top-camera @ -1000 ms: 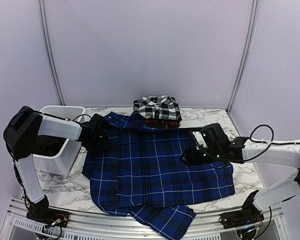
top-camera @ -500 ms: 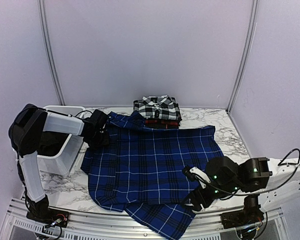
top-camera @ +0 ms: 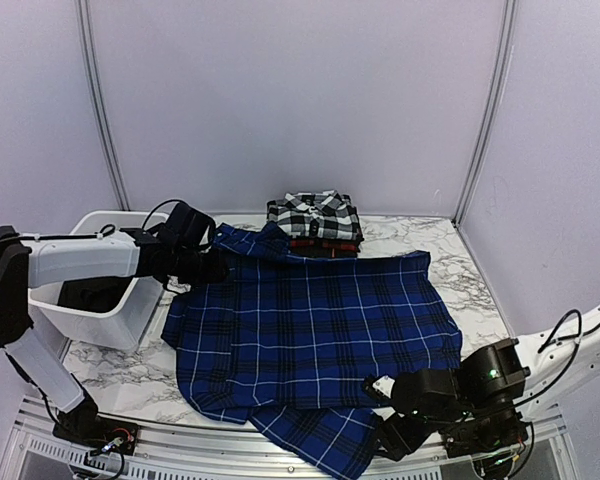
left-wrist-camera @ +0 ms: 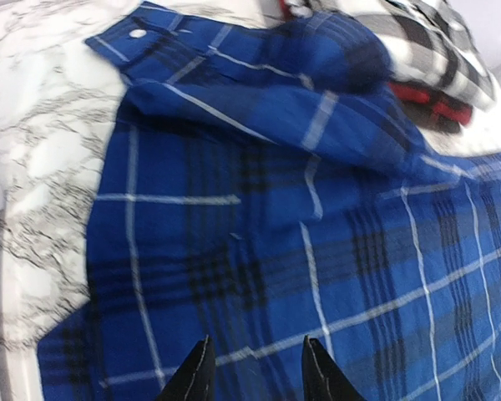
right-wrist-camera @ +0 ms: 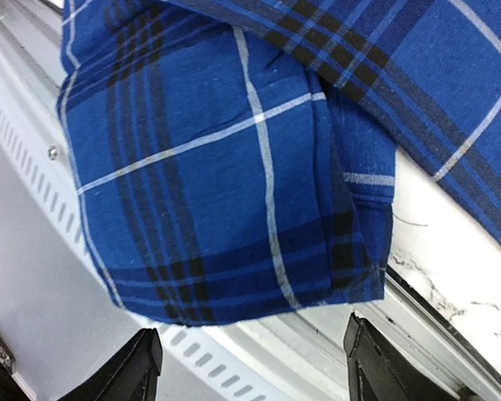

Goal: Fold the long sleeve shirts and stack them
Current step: Pick up the crumpled shirt from the center of the board.

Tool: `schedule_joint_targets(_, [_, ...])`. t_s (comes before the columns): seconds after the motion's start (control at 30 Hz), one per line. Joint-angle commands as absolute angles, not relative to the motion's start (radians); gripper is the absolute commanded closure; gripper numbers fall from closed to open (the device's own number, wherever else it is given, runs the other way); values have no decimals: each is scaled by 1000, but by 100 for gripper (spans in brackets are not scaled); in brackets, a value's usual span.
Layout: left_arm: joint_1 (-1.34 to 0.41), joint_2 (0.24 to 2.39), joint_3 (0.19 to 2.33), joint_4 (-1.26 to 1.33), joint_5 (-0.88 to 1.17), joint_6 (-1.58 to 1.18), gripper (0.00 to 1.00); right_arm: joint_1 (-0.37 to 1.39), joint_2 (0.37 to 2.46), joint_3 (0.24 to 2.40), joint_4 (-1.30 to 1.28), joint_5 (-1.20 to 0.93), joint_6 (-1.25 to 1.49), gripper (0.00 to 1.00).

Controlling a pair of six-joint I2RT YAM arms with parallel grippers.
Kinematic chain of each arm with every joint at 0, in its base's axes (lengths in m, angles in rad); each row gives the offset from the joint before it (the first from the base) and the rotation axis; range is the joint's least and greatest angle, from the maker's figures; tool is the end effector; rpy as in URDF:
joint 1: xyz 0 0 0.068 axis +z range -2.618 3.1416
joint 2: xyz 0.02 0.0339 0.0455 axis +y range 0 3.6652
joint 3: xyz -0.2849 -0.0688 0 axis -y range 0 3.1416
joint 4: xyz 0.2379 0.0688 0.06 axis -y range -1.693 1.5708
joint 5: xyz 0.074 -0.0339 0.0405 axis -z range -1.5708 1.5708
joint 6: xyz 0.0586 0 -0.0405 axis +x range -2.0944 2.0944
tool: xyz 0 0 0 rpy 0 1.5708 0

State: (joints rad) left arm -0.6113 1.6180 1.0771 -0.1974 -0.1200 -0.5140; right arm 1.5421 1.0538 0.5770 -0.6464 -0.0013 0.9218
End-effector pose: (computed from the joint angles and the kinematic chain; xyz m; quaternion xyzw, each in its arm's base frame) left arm 0.3038 -0.2043 0.2381 0.0202 0.9131 -0.1689 0.3706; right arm 0.0050 0.1754 0.1858 -0.2977 0.9285 0.2095 0.0732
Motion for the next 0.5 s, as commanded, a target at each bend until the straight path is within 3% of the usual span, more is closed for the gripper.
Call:
schedule_joint_targets(0.0, [-673,1542,1019,-252,-118,-539,62,1552,1137,579,-547,31,957,30])
schedule_joint_targets(0.17, [-693,1452,959,-257,-127,-565,62,1552,1270,617,-492,56,946,37])
schedule_joint_targets(0.4, [-695,1381,899,-269,-112,-560,62,1510,1296,769,-630,171,881,98])
schedule_joint_targets(0.47, [-695,1373,892,-272,-109,-550,62,1476,1277,818,-657,179,838,100])
